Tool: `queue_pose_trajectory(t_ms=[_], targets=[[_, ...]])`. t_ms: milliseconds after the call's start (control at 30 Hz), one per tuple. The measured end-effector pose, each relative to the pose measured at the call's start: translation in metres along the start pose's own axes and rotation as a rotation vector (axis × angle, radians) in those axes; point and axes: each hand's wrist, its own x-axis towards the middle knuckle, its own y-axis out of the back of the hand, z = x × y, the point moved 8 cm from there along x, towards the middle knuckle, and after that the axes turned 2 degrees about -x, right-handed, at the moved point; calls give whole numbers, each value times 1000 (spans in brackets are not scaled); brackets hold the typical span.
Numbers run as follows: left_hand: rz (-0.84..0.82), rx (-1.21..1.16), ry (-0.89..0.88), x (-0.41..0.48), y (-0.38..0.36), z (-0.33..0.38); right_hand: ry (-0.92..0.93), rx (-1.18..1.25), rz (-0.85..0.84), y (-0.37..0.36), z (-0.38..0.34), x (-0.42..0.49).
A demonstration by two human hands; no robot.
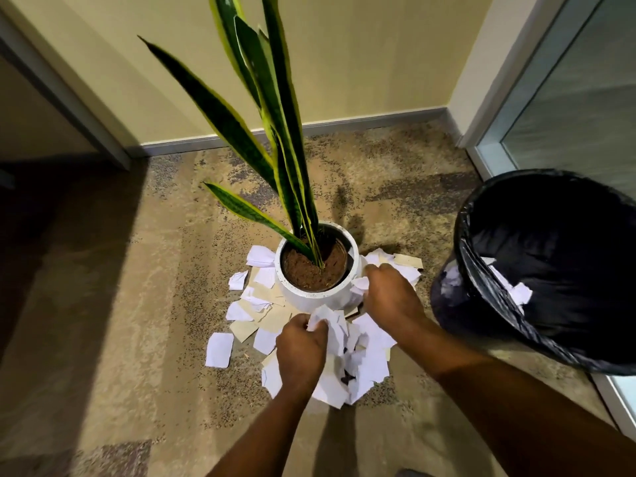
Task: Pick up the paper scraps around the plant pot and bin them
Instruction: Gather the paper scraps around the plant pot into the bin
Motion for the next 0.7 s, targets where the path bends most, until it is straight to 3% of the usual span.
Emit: queue_pose_trajectory(t_ms=[167, 467, 700], targets=[[15, 32, -40, -3, 14, 26, -80, 40, 3, 24, 2, -9], [-142, 68, -28, 5, 2, 9, -215, 47, -59, -1, 33, -16], [-103, 66, -8, 13, 4, 1, -241, 130, -92, -12, 34, -6]])
